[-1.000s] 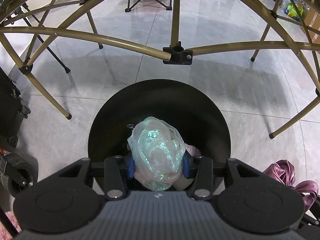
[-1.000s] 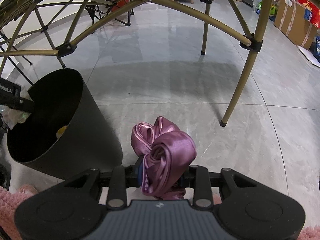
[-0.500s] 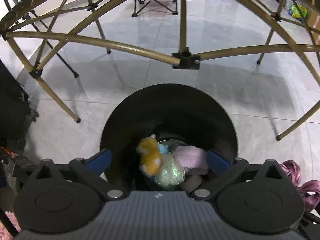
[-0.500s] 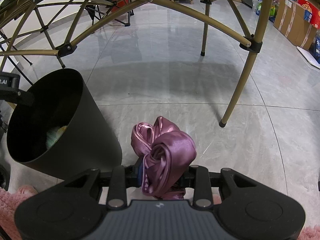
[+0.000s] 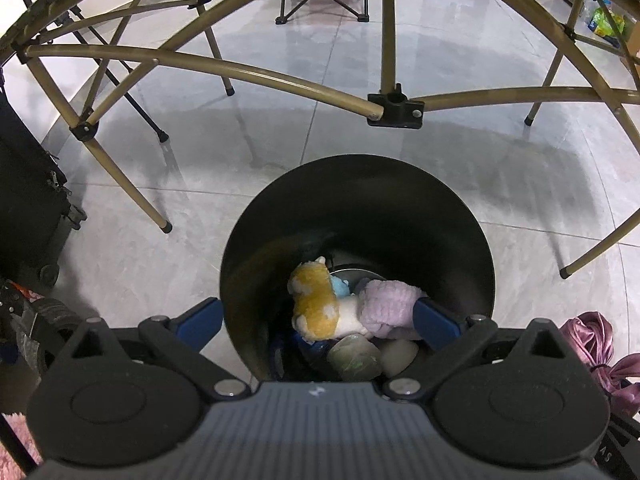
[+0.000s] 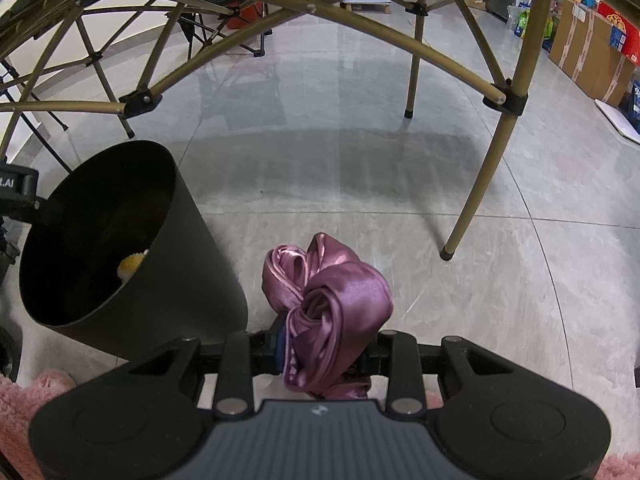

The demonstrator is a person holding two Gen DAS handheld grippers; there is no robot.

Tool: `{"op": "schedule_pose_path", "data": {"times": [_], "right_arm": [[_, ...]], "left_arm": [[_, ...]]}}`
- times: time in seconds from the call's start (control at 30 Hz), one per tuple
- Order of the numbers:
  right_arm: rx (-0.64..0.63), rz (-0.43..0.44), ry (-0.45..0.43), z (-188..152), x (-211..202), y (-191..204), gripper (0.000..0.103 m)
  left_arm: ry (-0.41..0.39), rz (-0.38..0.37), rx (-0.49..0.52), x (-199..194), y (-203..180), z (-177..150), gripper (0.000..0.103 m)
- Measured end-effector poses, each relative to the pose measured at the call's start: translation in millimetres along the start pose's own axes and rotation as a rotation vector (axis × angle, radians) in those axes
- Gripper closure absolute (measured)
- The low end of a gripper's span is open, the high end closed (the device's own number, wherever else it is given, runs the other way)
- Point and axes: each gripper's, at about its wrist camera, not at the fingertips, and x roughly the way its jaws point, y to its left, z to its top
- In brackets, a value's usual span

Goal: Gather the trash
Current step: 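Open the left tool to drop the plastic bag into the bin, then move the right tool over the bin and open it to drop the scrunchie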

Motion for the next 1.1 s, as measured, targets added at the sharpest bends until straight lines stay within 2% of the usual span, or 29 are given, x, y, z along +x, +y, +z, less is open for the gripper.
{"op": "schedule_pose_path", "data": {"times": [0.57, 0.83, 1.1], "right_arm": [[-0.065, -0.001, -0.101, 12.2, -35.2, 41.3, 0.072], [-0.114, 0.020, -0.149, 24.9, -49.5, 75.3, 0.072], [-0.168, 0.065, -0.158, 35.8, -51.7, 112.0, 0.072]], "left_arm": [[-0.059, -0.006, -0.076, -26.6, 58.1, -11.9, 0.000], [-0.083, -0.015, -0.120, -37.5, 85.1, -15.7, 0.000], [-0.092, 0.007, -0.165, -38.5, 110.7, -19.9, 0.000]]}}
